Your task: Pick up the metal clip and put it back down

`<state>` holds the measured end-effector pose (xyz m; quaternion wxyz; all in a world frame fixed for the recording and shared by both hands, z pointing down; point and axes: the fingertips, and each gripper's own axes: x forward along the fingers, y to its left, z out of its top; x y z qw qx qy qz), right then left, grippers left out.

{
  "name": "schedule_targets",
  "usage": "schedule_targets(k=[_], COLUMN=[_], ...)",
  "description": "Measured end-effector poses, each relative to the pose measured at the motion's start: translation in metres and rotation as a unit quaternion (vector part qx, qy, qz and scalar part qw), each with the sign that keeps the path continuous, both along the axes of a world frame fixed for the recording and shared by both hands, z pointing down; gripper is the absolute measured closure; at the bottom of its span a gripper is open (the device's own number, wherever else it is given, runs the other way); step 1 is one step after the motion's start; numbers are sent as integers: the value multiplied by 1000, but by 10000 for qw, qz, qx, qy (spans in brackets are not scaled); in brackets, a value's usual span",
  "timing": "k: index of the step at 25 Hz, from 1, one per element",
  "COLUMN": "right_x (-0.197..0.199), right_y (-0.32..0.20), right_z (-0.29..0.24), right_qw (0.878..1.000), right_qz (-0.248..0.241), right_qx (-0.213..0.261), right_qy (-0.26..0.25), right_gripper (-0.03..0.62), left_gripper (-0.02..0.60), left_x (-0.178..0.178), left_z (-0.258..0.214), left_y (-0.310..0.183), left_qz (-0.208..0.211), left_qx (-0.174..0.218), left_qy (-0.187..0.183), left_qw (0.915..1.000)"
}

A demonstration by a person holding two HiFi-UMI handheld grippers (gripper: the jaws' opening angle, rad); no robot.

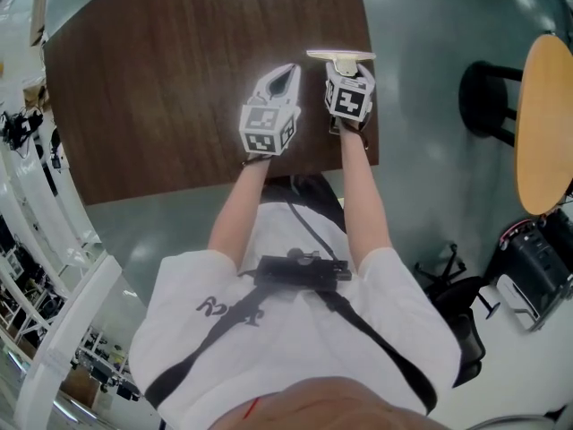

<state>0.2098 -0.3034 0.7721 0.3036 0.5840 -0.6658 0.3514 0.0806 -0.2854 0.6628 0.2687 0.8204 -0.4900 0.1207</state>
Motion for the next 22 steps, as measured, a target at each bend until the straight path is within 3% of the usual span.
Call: schedule_targets(k=[5, 10, 14, 19, 22], right_x=[-18, -33, -44, -48, -46], right_y=[23, 44, 62, 79, 93], right_z=[-64, -149, -222, -302, -342], right_qw=[9969, 9859, 9710, 9485, 9344], right_qz=[-41, -235, -428, -570, -632], right_qx=[656, 1501, 2189, 2980, 3362], right_qy=[-434, -703, -863, -915, -992], right_gripper=[295, 295, 295, 295, 295], left_gripper=[572, 572, 572, 572, 572], left_x=[-23, -39, -47, -51, -47], left_z=[-40, -92, -143, -208, -241], left_y=[19, 38, 57, 83, 100], left_qz=[-279, -514, -665, -825, -853], left_qx=[369, 905, 1369, 2117, 2388], left_qy=[-71, -190, -164, -405, -285], left_qw=[9989, 9944, 9882, 9730, 9669])
